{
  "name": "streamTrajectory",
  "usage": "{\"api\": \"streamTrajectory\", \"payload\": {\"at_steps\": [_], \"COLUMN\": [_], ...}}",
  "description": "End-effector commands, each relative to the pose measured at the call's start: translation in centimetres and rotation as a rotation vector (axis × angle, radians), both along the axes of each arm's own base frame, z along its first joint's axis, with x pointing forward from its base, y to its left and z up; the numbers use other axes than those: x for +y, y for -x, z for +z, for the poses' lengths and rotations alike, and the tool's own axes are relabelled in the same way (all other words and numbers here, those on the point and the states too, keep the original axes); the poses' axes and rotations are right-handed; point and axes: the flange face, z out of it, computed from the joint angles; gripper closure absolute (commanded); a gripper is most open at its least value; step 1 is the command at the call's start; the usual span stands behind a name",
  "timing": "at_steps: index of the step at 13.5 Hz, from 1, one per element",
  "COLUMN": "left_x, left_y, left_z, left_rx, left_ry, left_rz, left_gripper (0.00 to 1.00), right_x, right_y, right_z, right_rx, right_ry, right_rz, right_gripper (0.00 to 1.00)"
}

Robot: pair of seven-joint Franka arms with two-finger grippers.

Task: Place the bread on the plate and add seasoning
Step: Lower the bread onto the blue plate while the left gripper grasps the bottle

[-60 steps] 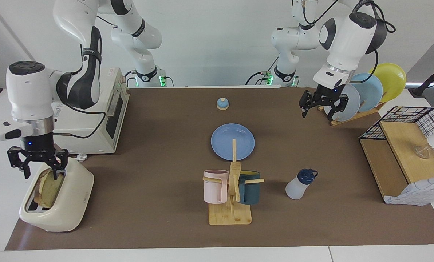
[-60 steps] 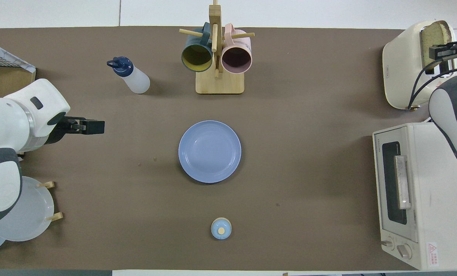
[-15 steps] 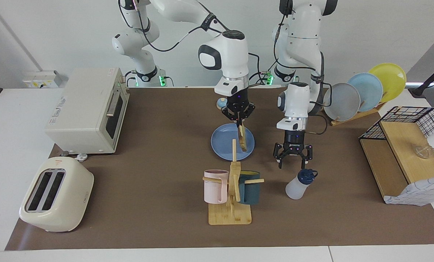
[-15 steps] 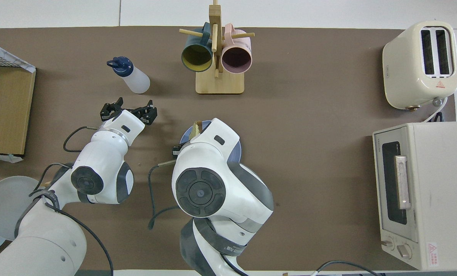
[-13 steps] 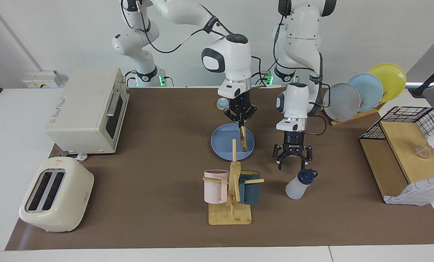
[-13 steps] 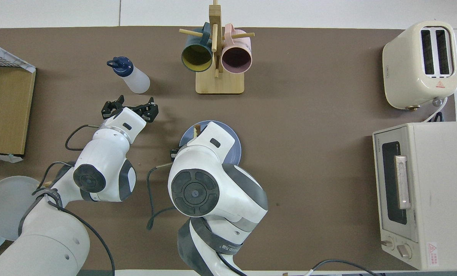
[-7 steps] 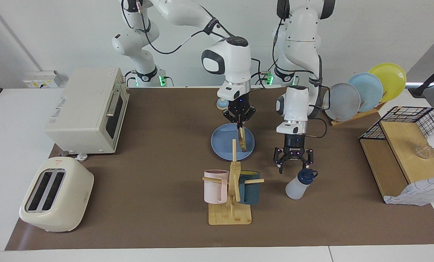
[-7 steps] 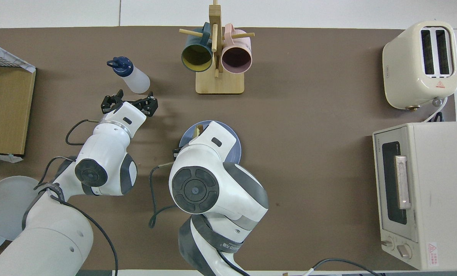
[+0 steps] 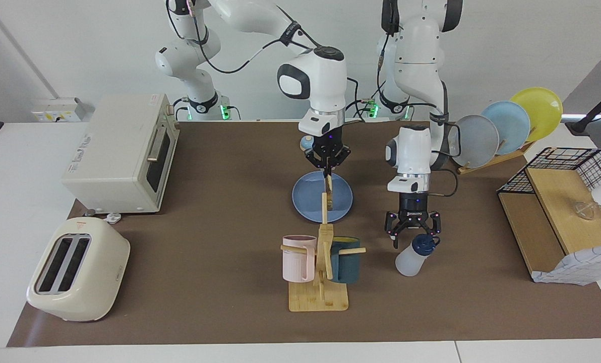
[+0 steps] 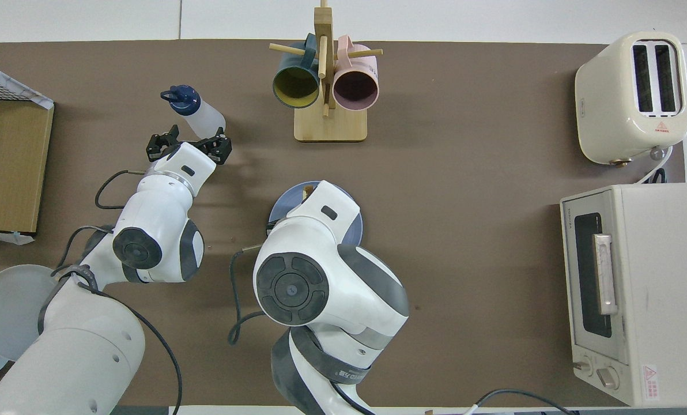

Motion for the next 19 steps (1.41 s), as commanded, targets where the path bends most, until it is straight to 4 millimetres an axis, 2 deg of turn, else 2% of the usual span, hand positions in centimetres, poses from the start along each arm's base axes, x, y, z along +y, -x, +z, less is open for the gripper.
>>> {"api": "streamTrajectory", "payload": {"at_steps": [1, 2, 4, 7, 12, 15, 19], "left_x": [-0.6, -0.7, -0.9, -1.0, -1.6, -1.0, -0.9], "left_y": [-1.1, -1.1, -1.9, -2.1, -3.1, -3.6, -3.7], "left_z": [-0.8, -1.0, 0.0, -0.4, -0.7, -0.5, -0.7], "left_rx": [-0.021, -0.018, -0.041, -0.04, -0.053, -0.059, -0.056], "left_ry": [-0.008, -0.01, 0.007, 0.007, 0.013, 0.02, 0.022], "left_rz": [0.014, 0.014, 0.023, 0.028, 0.034, 0.052, 0.056], "left_gripper": [0.0, 0.0, 0.0, 0.0, 0.0, 0.0, 0.0], "right_x": [-0.5, -0.5, -0.9, -1.9, -3.6, -4.9, -7.2], "right_y": [0.1, 0.1, 0.6, 1.0, 1.1, 0.8, 2.2], "right_z": [0.4, 0.3, -0.5, -2.3, -3.3, -4.0, -7.0], "right_rx": [-0.01, -0.01, -0.004, -0.022, -0.003, 0.011, 0.024], "right_ry": [0.012, 0.012, 0.016, 0.014, 0.032, 0.044, 0.026], "right_rz": [-0.003, -0.004, 0.0, 0.02, 0.003, -0.017, -0.032], "right_gripper": [1.0, 1.0, 1.0, 1.0, 1.0, 1.0, 1.0]}}
